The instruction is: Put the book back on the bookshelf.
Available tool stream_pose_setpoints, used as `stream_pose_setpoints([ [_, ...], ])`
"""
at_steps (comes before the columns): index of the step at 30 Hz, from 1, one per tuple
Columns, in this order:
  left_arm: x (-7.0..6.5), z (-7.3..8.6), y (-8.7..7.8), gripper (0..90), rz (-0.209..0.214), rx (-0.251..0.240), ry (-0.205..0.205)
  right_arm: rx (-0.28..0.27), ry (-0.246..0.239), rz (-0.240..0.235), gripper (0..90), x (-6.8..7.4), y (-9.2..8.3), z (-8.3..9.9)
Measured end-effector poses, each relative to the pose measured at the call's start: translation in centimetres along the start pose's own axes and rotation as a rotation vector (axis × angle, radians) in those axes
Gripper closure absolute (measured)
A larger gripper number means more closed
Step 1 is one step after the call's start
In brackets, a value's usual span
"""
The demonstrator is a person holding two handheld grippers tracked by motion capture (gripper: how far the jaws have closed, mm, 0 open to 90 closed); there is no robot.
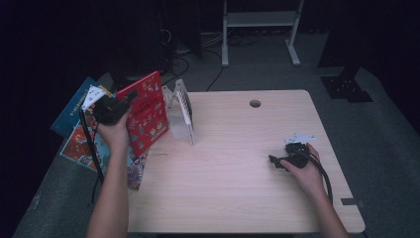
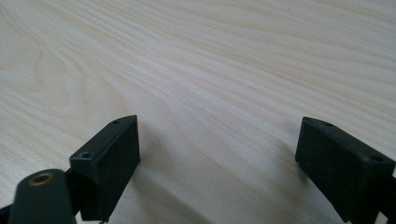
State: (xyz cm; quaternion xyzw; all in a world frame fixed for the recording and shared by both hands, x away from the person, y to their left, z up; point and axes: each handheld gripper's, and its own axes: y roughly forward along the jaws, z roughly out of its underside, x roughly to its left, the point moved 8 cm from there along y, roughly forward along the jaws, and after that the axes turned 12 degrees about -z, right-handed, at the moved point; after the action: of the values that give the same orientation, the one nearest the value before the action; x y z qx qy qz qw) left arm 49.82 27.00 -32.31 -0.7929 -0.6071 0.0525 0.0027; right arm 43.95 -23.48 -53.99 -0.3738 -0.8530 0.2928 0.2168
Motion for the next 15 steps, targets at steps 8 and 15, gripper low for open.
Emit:
stream_pose_setpoints([
  [8,0.4,0.9,-0.1,79.0,-0.032,0.011,0.012,0.000,-0.001,-0.001,12.7,0.0,0.0,0.0],
  [15,0.4,1.3,-0.8,78.1,-0.076,0.024,0.071,0.000,-0.001,0.000,12.8,0.0,0.0,0.0],
])
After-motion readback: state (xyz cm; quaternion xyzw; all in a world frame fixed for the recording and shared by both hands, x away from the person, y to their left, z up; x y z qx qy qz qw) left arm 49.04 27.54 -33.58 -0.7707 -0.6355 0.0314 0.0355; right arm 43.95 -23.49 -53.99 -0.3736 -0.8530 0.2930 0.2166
